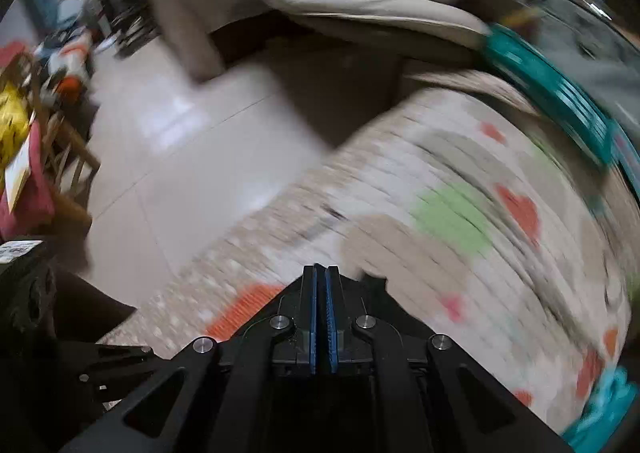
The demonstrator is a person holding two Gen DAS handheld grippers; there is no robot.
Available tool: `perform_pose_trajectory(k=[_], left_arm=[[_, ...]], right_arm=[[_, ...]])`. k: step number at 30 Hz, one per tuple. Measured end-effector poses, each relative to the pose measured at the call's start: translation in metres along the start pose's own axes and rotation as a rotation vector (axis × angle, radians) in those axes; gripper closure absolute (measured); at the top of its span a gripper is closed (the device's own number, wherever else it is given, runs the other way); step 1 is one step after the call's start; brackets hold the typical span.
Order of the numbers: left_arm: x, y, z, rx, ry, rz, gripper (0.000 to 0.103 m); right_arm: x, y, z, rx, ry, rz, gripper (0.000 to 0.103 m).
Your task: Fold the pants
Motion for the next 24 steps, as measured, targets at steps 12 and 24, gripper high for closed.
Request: perform_pose_trajectory(k=[12, 24], left_arm=[[-0.034, -0.08, -0.062, -0.294, -0.017, 0.168, 0.071], [-0.011, -0.023, 0.019, -0.054, 0.124, 0.035, 0.069]], right_arm=[[0.041, -0.18, -0.184, -0.471, -0.3, 0.051, 0.088], [0.063, -0.125, -0.114, -0.533, 0.253, -0.282, 0.085]])
Point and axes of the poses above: each gripper's, at about its wrist camera, not at the fingertips, and x roughly against the way its jaws point, z to its left, y to its top, the point moved 6 cm from there along -x, roughly the way its jaws point, and after that the axes turned 7 degrees about y, right-handed, at the moved point
